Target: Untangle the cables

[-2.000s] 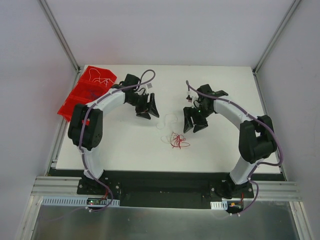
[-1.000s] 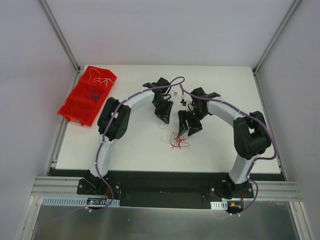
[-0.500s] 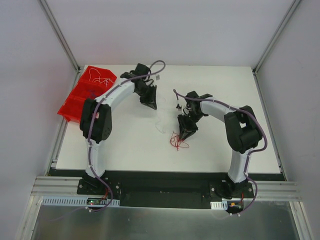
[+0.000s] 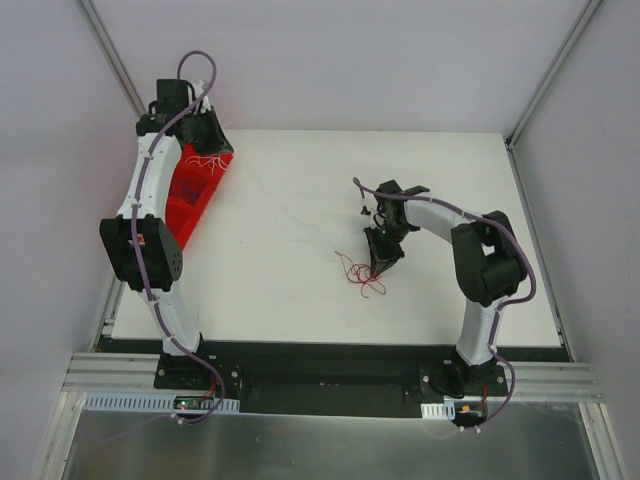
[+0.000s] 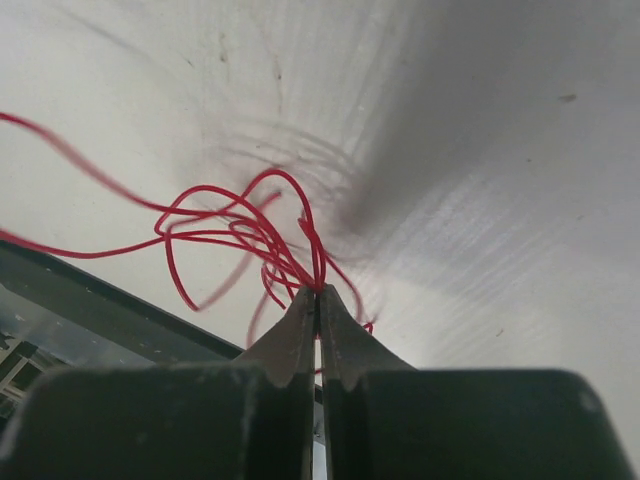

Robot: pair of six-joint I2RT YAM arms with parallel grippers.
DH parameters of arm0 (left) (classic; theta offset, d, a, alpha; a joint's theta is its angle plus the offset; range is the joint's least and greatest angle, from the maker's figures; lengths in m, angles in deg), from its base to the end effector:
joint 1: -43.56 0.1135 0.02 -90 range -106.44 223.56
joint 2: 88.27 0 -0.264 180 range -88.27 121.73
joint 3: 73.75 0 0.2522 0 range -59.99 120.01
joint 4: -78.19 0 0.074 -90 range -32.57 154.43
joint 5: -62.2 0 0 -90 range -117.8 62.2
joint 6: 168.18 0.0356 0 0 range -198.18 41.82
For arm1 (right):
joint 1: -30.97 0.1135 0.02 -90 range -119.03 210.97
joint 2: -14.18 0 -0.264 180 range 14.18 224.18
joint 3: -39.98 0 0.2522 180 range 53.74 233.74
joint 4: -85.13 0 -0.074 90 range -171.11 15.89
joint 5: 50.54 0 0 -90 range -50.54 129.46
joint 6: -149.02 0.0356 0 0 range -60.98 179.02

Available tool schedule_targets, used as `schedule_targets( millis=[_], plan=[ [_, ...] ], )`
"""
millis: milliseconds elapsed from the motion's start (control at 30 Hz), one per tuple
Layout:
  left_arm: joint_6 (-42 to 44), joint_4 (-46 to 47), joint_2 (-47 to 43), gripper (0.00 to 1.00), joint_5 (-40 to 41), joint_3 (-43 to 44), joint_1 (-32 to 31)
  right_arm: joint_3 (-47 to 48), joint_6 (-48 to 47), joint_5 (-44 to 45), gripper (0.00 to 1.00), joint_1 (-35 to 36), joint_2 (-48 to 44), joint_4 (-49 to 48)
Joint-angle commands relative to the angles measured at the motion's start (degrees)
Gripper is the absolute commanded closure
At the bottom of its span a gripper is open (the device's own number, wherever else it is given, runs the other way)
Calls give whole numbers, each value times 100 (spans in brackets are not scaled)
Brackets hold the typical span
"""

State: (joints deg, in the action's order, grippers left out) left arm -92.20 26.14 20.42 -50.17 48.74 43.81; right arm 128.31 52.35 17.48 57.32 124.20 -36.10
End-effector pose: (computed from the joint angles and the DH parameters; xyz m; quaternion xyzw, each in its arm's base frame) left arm 0.4335 -0.0117 0.3575 -0.0256 0.8863 -0.2246 0.4041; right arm 0.3189 0.1728 0.1628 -0.2932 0.9334 0.2011 0.0480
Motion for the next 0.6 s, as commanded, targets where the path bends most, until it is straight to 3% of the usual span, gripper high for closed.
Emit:
schedule_targets(
  millis=[0,200,300,567],
  plan=[
    [-206,163,258,100,101,868,413,32,26,343,100,-77,-332,367],
    [-601,427,618,100,57,1720,941,-82,-70,624,100,-130,-419,578],
    [-698,567,698,100,22,2064,977,-39,-114,809,94,-200,-402,693],
    [-734,945,926,100,137,2319,1064,-214,-97,704,91,-262,-560,579]
  ],
)
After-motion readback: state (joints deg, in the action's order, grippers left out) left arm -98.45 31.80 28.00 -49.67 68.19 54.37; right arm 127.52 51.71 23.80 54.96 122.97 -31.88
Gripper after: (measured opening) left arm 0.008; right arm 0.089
